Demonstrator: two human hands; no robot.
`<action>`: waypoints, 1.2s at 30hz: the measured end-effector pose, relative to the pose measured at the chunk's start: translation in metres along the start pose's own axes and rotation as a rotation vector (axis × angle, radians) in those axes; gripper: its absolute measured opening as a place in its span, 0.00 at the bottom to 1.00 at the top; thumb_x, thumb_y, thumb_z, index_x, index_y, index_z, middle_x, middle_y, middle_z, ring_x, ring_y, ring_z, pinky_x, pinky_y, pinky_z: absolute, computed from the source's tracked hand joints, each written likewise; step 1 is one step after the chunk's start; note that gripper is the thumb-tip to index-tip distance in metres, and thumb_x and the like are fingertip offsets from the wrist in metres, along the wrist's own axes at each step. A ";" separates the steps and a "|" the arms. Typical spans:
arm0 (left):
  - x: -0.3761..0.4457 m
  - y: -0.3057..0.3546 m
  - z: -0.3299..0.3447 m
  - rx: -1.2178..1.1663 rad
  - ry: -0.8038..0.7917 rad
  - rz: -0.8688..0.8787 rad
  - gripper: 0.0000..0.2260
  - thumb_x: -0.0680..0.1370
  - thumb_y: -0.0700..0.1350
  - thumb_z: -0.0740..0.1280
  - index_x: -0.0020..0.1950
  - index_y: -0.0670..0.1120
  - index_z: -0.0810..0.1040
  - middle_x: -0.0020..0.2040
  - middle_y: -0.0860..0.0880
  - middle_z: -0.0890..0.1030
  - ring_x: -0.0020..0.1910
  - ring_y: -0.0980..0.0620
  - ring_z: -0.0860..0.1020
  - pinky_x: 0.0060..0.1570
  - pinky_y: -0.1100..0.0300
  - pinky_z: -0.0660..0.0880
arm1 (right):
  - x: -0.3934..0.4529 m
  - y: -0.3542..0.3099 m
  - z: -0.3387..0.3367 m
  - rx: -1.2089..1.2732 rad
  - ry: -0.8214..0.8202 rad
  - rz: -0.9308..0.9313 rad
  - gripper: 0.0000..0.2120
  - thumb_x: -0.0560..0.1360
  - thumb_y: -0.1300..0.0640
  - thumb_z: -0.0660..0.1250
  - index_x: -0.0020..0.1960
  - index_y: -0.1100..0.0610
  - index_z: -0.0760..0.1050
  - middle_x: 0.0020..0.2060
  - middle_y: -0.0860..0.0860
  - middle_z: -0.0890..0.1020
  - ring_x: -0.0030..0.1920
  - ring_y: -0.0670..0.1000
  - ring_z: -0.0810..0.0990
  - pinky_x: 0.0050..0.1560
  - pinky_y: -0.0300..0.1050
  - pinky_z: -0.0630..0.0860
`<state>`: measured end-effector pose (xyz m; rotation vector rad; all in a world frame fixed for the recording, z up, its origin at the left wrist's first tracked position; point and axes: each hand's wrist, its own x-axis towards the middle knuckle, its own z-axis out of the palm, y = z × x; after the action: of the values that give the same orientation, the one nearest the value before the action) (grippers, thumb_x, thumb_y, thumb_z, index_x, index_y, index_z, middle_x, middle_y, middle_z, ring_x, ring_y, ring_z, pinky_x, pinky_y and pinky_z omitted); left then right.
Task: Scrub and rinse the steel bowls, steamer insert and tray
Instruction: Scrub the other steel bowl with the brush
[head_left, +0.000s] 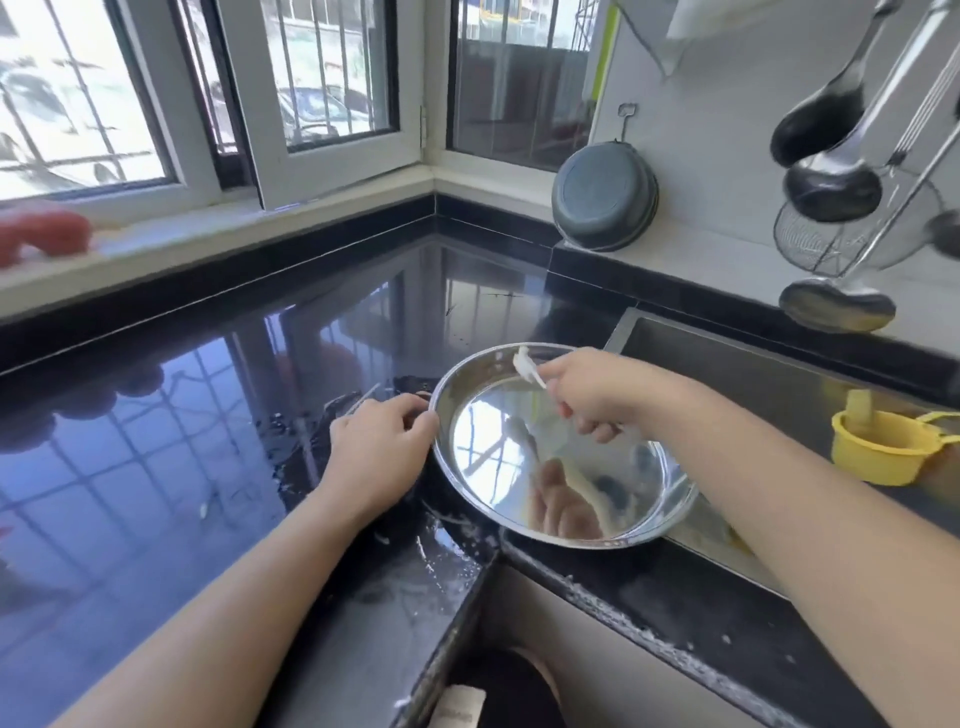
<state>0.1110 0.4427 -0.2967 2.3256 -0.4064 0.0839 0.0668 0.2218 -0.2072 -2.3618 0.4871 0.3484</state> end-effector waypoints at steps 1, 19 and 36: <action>0.002 -0.001 0.002 0.018 0.000 0.004 0.12 0.82 0.53 0.58 0.48 0.56 0.81 0.40 0.57 0.82 0.50 0.54 0.76 0.65 0.48 0.64 | 0.002 -0.009 0.004 0.135 -0.003 0.053 0.17 0.81 0.64 0.51 0.55 0.54 0.77 0.38 0.56 0.72 0.28 0.49 0.64 0.25 0.39 0.58; 0.002 0.000 0.015 0.150 0.013 0.135 0.09 0.79 0.52 0.58 0.43 0.52 0.74 0.40 0.54 0.74 0.50 0.49 0.69 0.58 0.53 0.58 | -0.013 -0.010 0.043 -0.573 -0.132 -0.284 0.17 0.82 0.56 0.59 0.65 0.44 0.80 0.41 0.48 0.81 0.44 0.51 0.79 0.43 0.46 0.74; 0.003 0.001 0.019 0.161 0.039 0.189 0.14 0.73 0.55 0.54 0.41 0.47 0.73 0.38 0.52 0.73 0.44 0.52 0.68 0.55 0.53 0.59 | 0.032 -0.008 -0.003 -0.969 0.111 -0.063 0.16 0.77 0.57 0.58 0.62 0.53 0.76 0.55 0.54 0.79 0.48 0.59 0.77 0.52 0.50 0.77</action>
<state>0.1120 0.4281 -0.3092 2.4333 -0.6186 0.2617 0.0988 0.2171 -0.2126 -3.3380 0.3210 0.5023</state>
